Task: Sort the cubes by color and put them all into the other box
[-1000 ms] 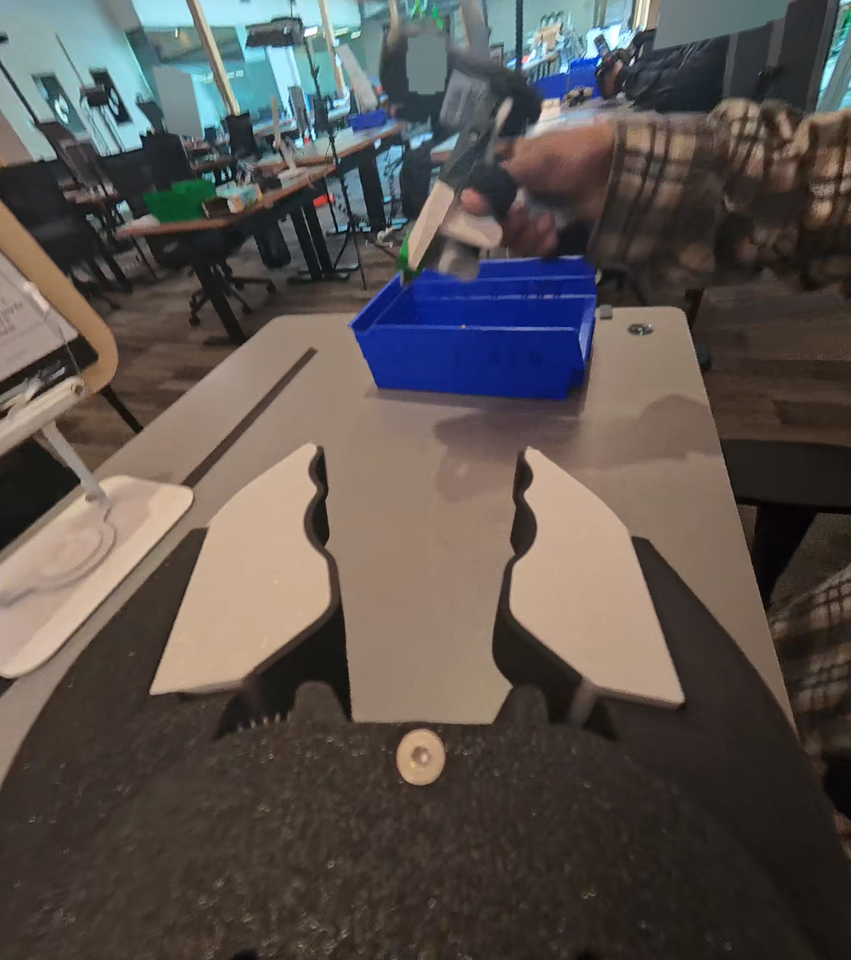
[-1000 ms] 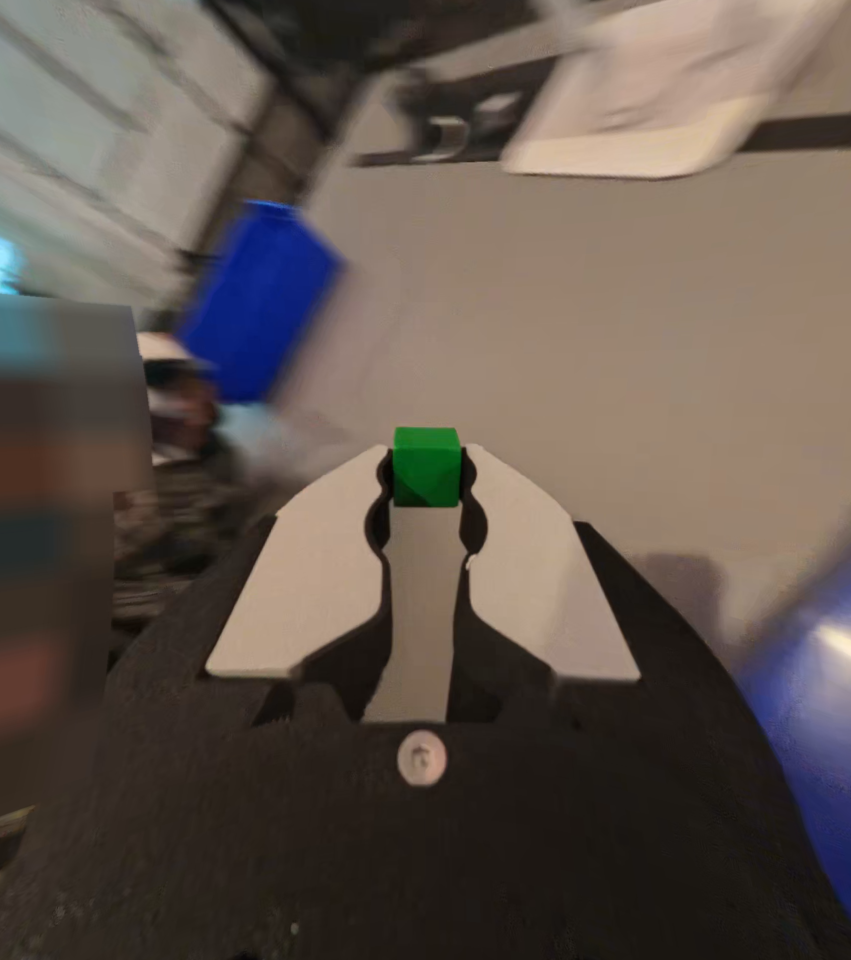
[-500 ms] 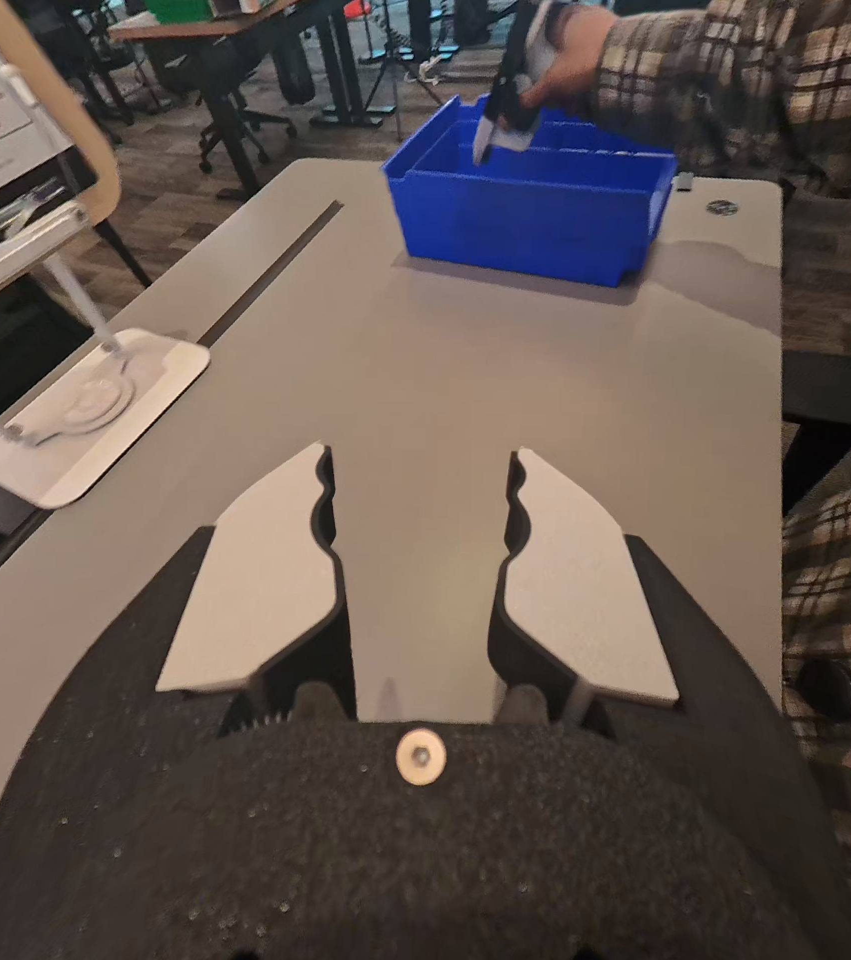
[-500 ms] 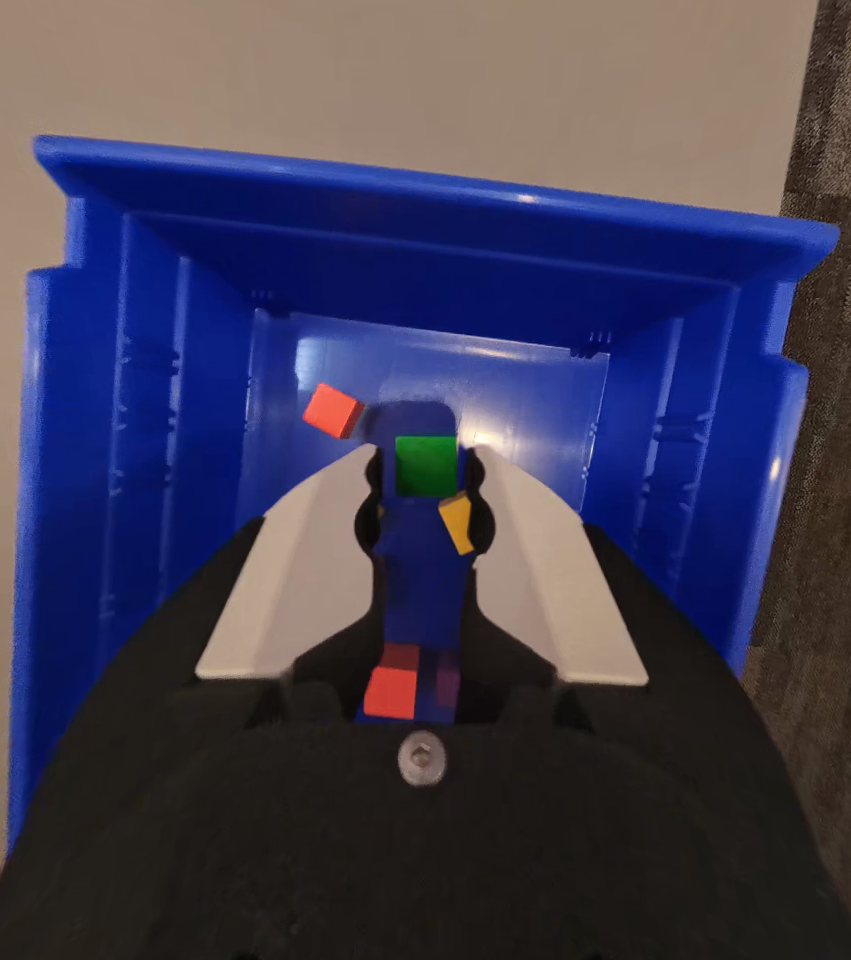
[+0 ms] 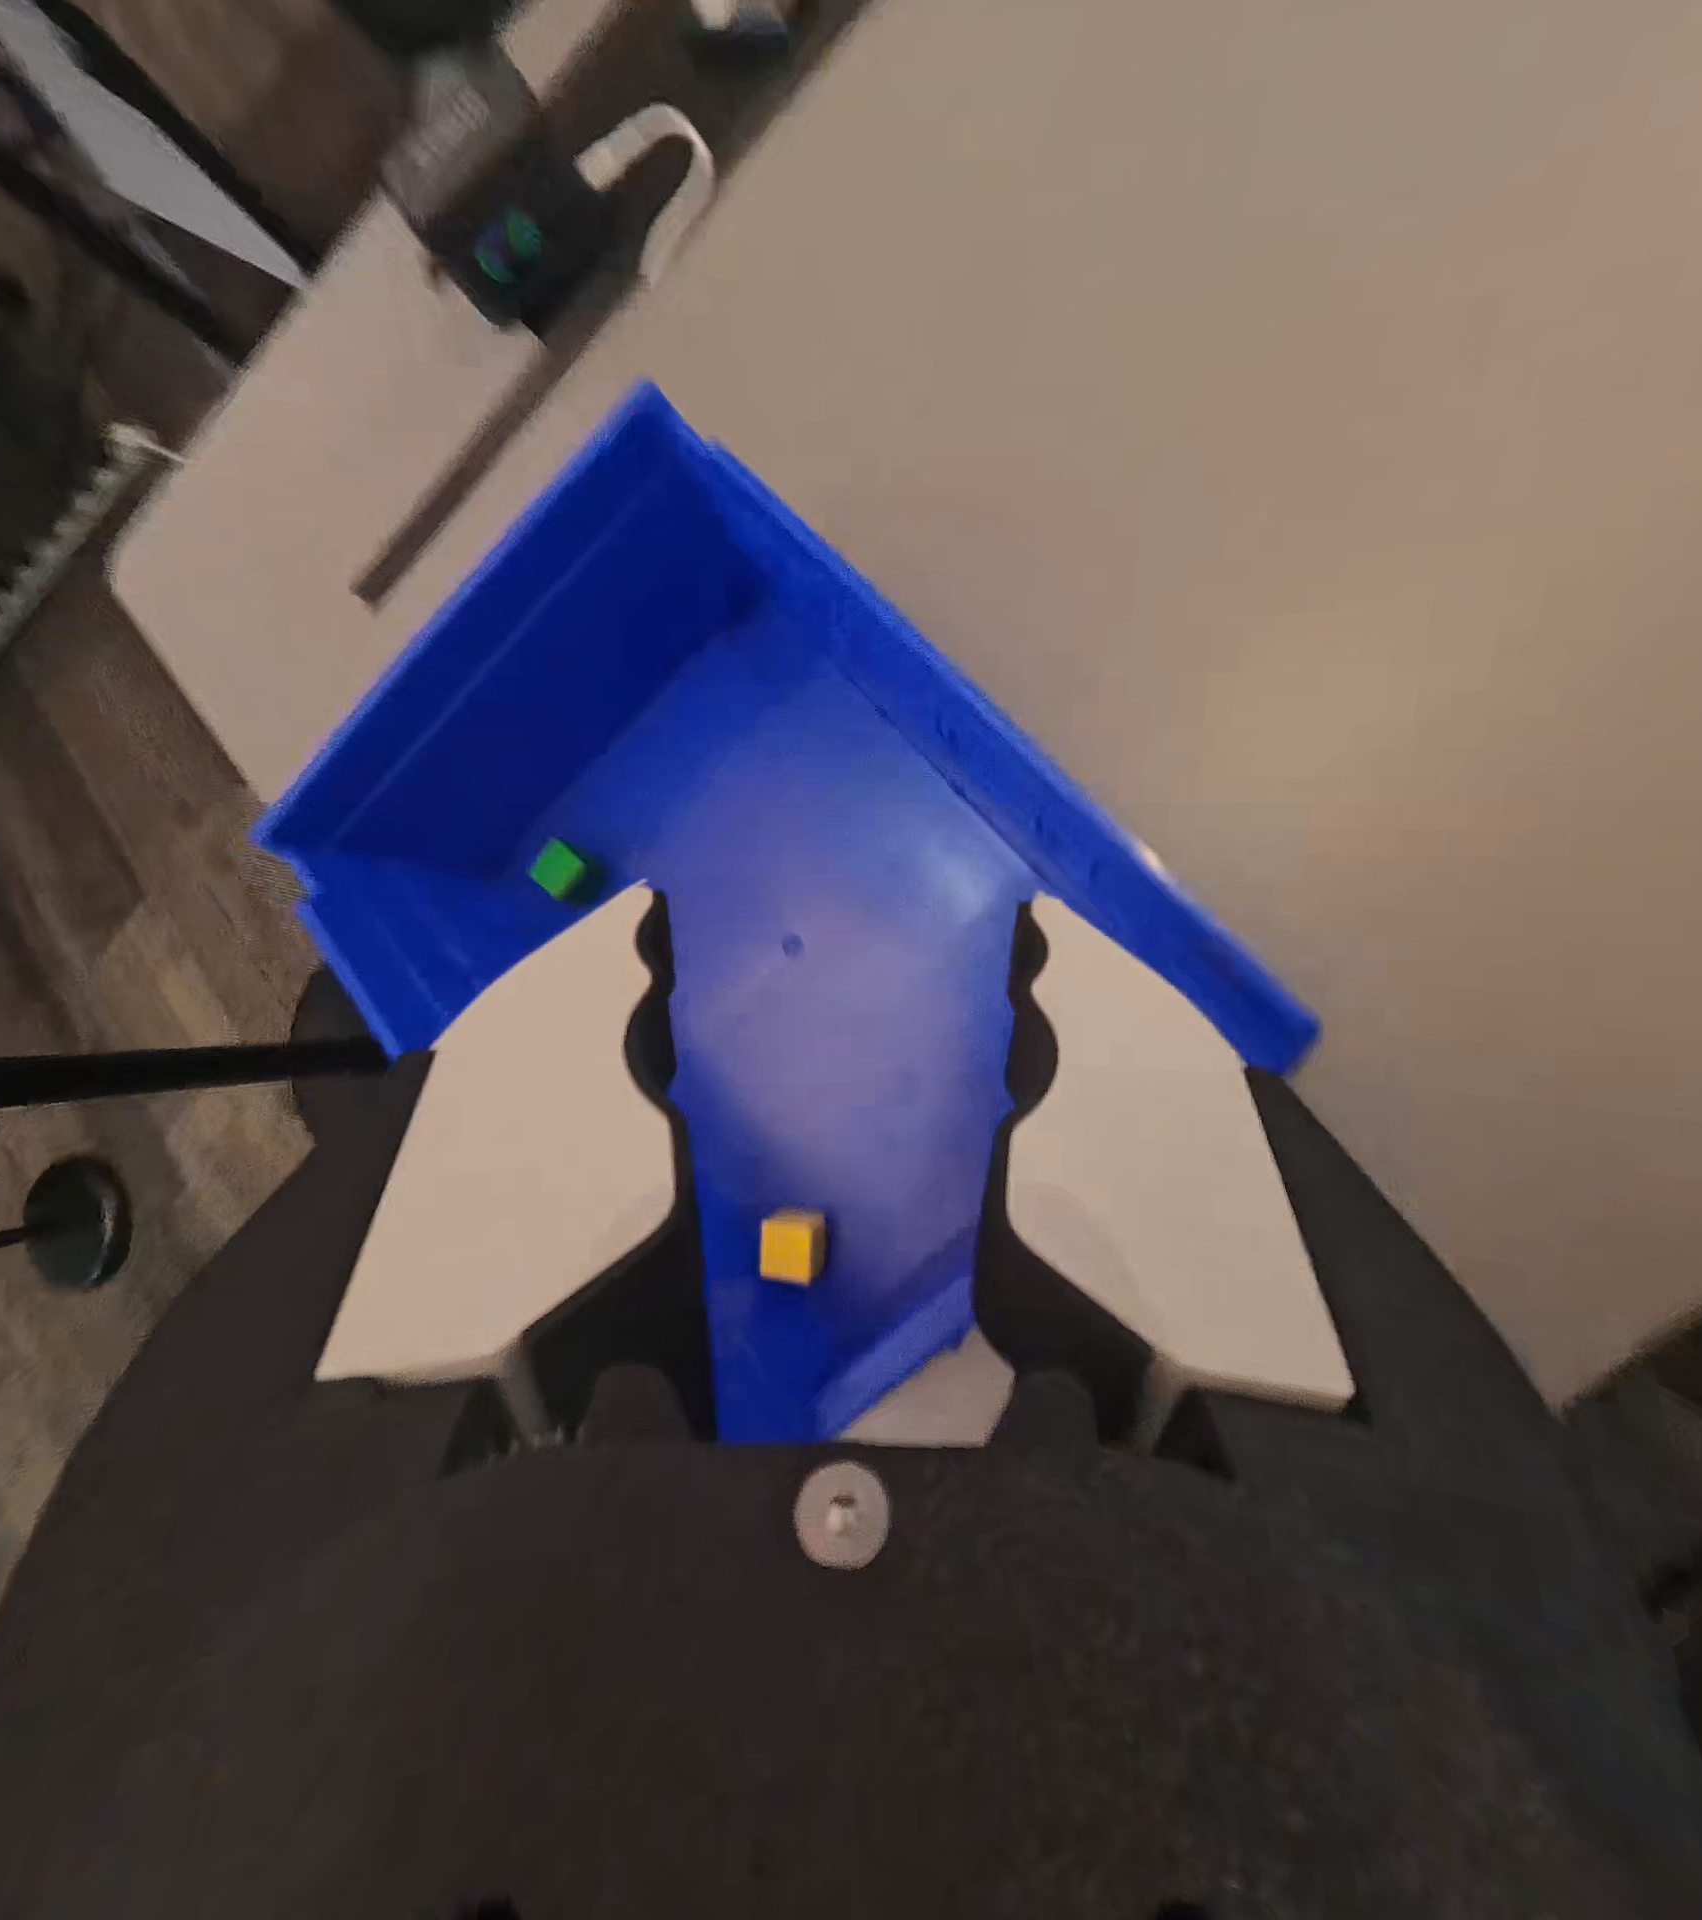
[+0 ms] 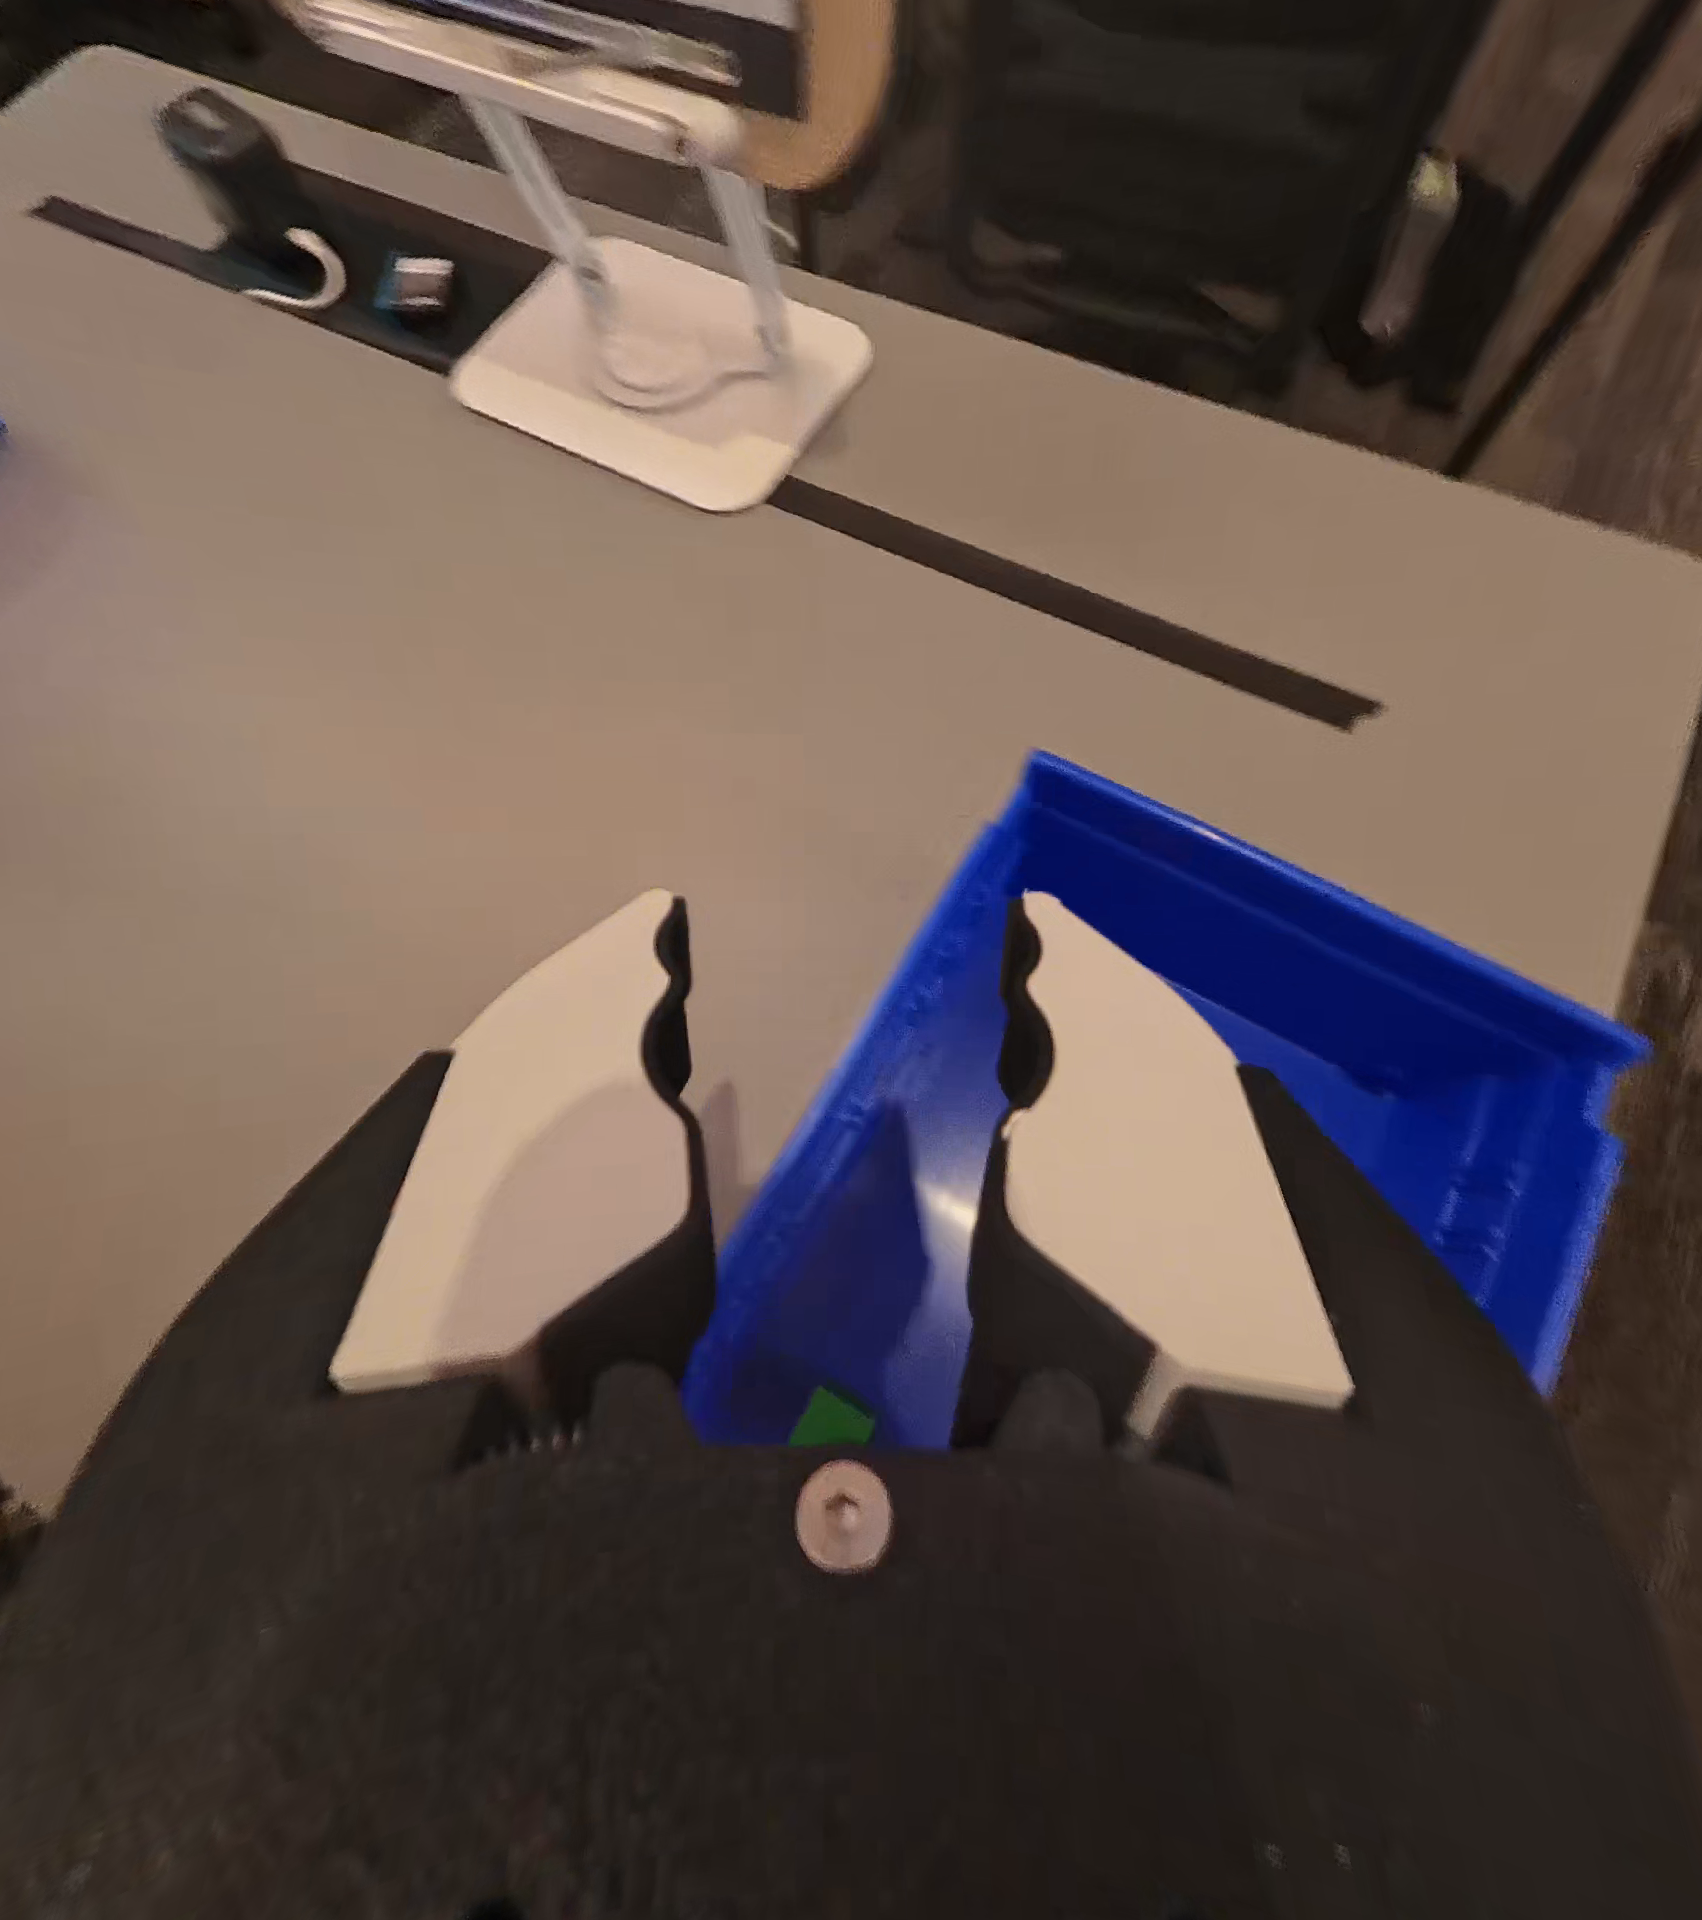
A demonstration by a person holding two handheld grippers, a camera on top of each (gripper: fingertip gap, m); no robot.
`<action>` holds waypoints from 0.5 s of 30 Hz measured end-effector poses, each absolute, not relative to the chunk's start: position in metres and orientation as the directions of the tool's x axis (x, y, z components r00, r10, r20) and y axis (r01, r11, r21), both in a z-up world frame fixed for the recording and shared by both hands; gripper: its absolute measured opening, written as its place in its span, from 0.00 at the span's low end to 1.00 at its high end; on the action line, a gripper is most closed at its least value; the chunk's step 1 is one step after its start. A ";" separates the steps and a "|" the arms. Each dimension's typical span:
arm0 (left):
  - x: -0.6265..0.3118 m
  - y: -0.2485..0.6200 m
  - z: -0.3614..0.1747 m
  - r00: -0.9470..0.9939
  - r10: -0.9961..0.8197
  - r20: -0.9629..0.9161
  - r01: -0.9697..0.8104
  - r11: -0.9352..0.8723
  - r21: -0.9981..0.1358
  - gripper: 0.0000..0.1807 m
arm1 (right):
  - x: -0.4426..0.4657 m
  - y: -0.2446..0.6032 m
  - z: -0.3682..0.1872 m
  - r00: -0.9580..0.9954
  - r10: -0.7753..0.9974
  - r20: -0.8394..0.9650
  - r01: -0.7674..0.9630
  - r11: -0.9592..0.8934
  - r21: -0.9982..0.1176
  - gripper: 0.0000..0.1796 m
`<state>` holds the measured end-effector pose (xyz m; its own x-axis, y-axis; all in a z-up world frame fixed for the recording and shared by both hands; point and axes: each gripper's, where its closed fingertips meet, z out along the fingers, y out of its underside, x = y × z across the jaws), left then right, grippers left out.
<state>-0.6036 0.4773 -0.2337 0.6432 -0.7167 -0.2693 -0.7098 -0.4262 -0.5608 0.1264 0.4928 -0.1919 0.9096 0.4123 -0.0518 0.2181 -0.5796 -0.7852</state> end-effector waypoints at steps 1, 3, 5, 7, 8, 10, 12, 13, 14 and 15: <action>-0.608 0.471 -0.242 0.615 -0.754 -0.232 -0.729 -0.430 -0.533 0.34 | 0.112 0.489 -0.187 0.893 0.447 -0.045 0.241 -0.562 -0.791 0.32; -0.612 0.460 -0.261 0.562 -0.810 -0.166 -0.761 -0.428 -0.487 0.31 | 0.084 0.482 -0.183 0.861 0.507 -0.043 0.281 -0.545 -0.790 0.33; -0.612 0.450 -0.283 0.525 -0.847 -0.079 -0.786 -0.447 -0.427 0.32 | 0.060 0.476 -0.182 0.835 0.548 -0.048 0.307 -0.537 -0.786 0.33; -0.613 0.442 -0.305 0.502 -0.865 -0.011 -0.806 -0.464 -0.368 0.31 | 0.041 0.473 -0.181 0.816 0.575 -0.054 0.326 -0.537 -0.778 0.33; -0.614 0.440 -0.315 0.509 -0.861 0.010 -0.808 -0.482 -0.340 0.32 | 0.032 0.471 -0.181 0.808 0.586 -0.056 0.337 -0.538 -0.773 0.33; -0.615 0.437 -0.332 0.555 -0.829 0.071 -0.781 -0.548 -0.299 0.34 | 0.020 0.468 -0.179 0.799 0.599 -0.050 0.355 -0.538 -0.765 0.33; -0.617 0.437 -0.345 0.625 -0.775 0.094 -0.738 -0.626 -0.251 0.35 | 0.010 0.467 -0.177 0.796 0.604 -0.034 0.377 -0.539 -0.753 0.33; -0.618 0.437 -0.351 0.668 -0.738 0.096 -0.706 -0.669 -0.232 0.36 | 0.006 0.466 -0.176 0.794 0.608 -0.028 0.387 -0.540 -0.747 0.33; -0.618 0.438 -0.355 0.720 -0.686 0.103 -0.657 -0.722 -0.217 0.35 | 0.002 0.465 -0.175 0.791 0.612 -0.025 0.395 -0.541 -0.742 0.33; -0.616 0.439 -0.359 0.769 -0.627 0.122 -0.598 -0.774 -0.208 0.36 | -0.002 0.465 -0.174 0.788 0.616 -0.021 0.403 -0.541 -0.738 0.33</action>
<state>-0.6163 0.4393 -0.3586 0.7692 -0.6273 0.1217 -0.5982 -0.7739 -0.2082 -0.0019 0.4649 -0.1742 0.7876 0.6158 -0.0211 0.4031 -0.5408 -0.7382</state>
